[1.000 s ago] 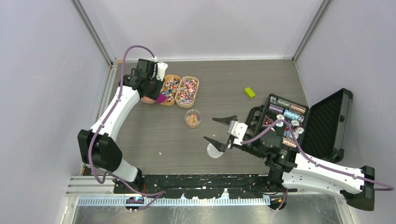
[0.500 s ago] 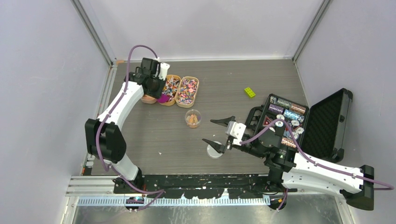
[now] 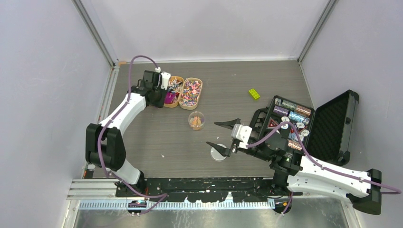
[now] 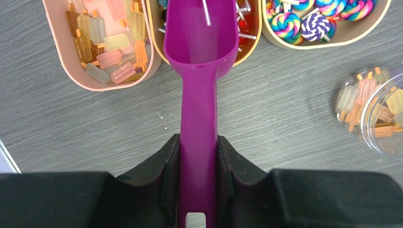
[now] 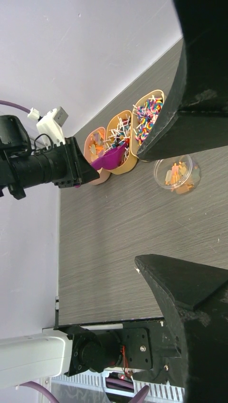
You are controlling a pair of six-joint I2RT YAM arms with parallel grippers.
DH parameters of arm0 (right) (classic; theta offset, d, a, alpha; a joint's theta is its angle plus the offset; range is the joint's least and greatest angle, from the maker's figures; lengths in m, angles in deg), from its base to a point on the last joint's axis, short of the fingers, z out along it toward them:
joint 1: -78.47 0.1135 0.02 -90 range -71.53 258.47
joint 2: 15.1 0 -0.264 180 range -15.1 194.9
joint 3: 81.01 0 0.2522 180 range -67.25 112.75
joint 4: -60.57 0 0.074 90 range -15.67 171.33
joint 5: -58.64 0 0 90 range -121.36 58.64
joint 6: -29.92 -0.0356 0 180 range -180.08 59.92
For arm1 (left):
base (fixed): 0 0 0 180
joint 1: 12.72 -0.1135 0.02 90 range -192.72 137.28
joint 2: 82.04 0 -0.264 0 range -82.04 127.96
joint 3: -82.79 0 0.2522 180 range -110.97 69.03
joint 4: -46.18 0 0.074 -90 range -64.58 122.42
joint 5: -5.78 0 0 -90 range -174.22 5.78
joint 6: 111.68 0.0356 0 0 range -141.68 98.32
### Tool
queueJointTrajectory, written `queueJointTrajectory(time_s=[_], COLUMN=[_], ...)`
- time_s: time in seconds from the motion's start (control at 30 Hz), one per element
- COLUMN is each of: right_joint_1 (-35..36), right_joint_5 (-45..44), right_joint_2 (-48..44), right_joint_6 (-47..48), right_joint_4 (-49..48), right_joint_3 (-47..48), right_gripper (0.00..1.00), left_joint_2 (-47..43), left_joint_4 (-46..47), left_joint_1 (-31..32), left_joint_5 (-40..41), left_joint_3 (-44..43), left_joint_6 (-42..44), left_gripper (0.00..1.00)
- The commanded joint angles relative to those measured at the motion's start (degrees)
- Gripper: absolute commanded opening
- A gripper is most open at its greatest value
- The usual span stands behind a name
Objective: Pack the candies
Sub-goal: Scoop the fake candies from the storage box.
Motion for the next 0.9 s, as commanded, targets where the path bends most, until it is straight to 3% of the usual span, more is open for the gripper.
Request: queueJointTrajectory(time_s=[0.0,0.87], right_joint_1=[0.34,0.30], right_joint_5=[0.69,0.65], right_joint_2=[-1.77,-2.09], right_joint_6=[-0.73,0.13], right_joint_4=[-2.47,-1.85], right_joint_3=[0.04,-0.09], right_gripper=[0.76,0.77], left_joint_2=[-2.47,0.55], left_joint_4=[4.34,12.50], left_joint_1=[-0.28,-0.36], left_joint_5=[0.69,1.07], left_joint_3=[4.02,6.66], left_joint_6=[-1.62,-2.50], left_gripper=[0.00,0.00])
